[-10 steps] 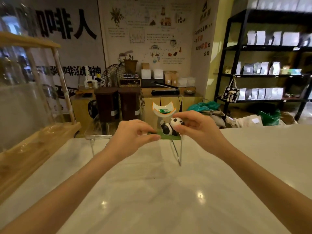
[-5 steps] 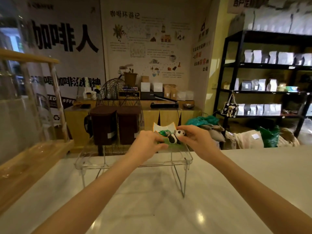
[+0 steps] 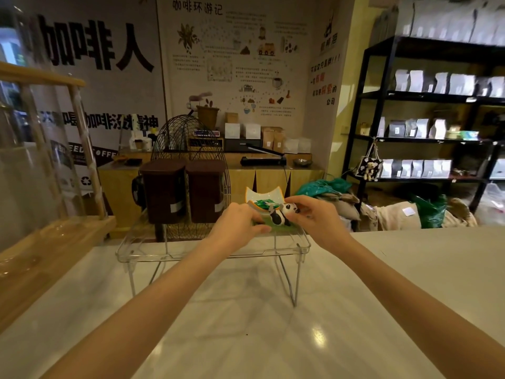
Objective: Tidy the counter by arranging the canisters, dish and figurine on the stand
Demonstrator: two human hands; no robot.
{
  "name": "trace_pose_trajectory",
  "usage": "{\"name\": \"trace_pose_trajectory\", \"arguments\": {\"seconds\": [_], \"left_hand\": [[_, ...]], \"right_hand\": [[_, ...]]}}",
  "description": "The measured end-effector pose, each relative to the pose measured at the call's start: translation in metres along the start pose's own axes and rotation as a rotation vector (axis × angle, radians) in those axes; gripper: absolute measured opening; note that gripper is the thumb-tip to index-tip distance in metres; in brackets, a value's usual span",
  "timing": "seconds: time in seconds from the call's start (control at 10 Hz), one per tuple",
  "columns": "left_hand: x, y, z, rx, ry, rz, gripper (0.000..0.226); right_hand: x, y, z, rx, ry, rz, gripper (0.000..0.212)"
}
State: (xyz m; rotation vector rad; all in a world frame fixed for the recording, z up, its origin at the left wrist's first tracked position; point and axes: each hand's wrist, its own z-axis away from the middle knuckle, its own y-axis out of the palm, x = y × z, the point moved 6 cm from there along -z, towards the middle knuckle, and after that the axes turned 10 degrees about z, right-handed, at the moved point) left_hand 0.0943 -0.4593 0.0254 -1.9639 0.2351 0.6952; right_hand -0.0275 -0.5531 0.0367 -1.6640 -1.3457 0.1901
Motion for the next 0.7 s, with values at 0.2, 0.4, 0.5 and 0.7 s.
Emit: {"name": "trace_pose_trajectory", "arguments": {"seconds": [0.2, 0.4, 0.5, 0.7], "left_hand": [[-0.002, -0.001, 0.002, 0.051, -0.003, -0.005, 0.029], [-0.003, -0.003, 0.006, 0.151, -0.015, 0.022, 0.039], [-0.005, -0.017, 0.013, 0.054, -0.028, 0.109, 0.050], [-0.024, -0.072, 0.024, -0.158, 0.072, 0.159, 0.049]], "right_hand": [[-0.001, 0.000, 0.002, -0.046, 0.023, -0.027, 0.034], [-0.005, 0.001, 0.028, -0.024, 0.155, -0.213, 0.033], [0.004, -0.004, 0.065, -0.036, 0.130, -0.243, 0.025], [0.046, -0.071, 0.111, -0.253, 0.018, -0.457, 0.019]]}}
